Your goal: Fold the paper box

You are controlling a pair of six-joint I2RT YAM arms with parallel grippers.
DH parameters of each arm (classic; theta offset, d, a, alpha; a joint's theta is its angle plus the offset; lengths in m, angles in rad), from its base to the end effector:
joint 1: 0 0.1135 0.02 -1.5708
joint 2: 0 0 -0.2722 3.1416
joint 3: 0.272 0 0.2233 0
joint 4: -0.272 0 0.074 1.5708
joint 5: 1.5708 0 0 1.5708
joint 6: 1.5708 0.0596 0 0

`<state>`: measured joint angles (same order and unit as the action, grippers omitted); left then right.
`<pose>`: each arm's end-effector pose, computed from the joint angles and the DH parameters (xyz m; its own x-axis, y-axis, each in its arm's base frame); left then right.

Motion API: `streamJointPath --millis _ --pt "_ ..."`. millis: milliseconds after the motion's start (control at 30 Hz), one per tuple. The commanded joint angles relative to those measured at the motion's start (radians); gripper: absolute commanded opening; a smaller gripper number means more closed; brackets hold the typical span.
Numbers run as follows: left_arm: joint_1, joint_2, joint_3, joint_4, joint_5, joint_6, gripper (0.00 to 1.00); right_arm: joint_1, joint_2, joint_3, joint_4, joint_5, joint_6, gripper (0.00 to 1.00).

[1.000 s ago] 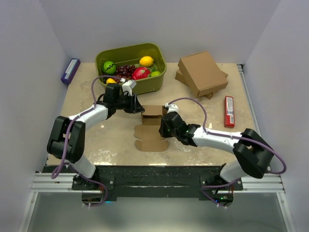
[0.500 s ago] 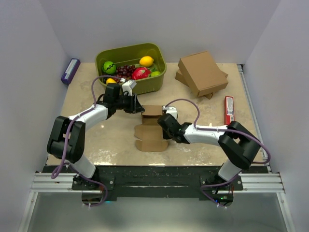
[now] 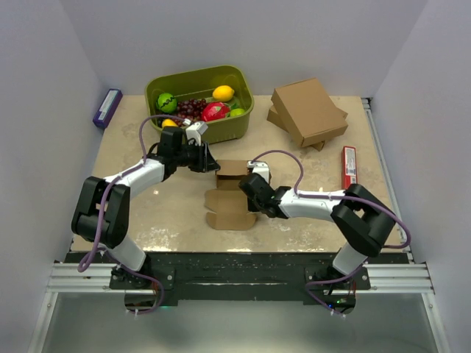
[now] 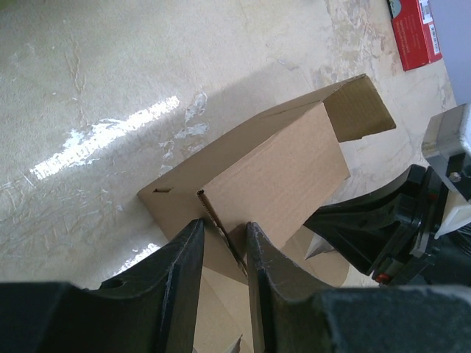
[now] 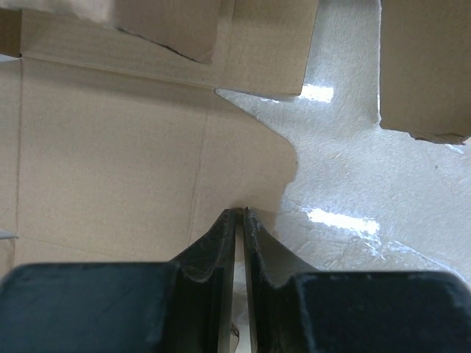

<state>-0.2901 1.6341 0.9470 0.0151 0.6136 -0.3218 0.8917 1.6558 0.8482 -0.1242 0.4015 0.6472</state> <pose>0.3137 -0.1295 0.2187 -0.7764 -0.0381 -0.6290 0.4428 0.6772 -0.5876 0.2141 0.2281 0.1673 -0.7458 -0.0403 -0.6649 -0.1506 0.9825 0.1093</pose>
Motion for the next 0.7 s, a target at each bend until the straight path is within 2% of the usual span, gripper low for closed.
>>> streamJointPath --millis 0,133,167,267,367,500,667 --pt "-0.001 -0.013 0.015 -0.007 -0.005 0.018 0.33 -0.002 -0.100 -0.020 -0.028 0.030 -0.017 0.17" --pt "-0.001 -0.014 0.015 -0.006 -0.003 0.018 0.33 -0.002 -0.198 -0.003 -0.034 -0.012 -0.081 0.32" --pt "-0.003 -0.014 0.015 -0.006 -0.002 0.018 0.33 -0.002 -0.240 0.002 -0.032 -0.023 -0.090 0.41" --pt "-0.001 -0.017 0.015 -0.006 -0.002 0.018 0.33 -0.004 -0.295 0.023 -0.029 -0.044 -0.106 0.52" --pt "-0.003 -0.019 0.015 -0.004 0.002 0.017 0.33 -0.020 -0.285 0.069 -0.049 -0.065 -0.112 0.51" --pt "-0.006 -0.025 0.015 -0.004 0.002 0.017 0.33 -0.059 -0.216 0.121 -0.051 -0.131 -0.127 0.38" --pt "-0.007 -0.030 0.015 -0.004 0.003 0.020 0.32 -0.095 -0.116 0.183 -0.051 -0.184 -0.156 0.32"
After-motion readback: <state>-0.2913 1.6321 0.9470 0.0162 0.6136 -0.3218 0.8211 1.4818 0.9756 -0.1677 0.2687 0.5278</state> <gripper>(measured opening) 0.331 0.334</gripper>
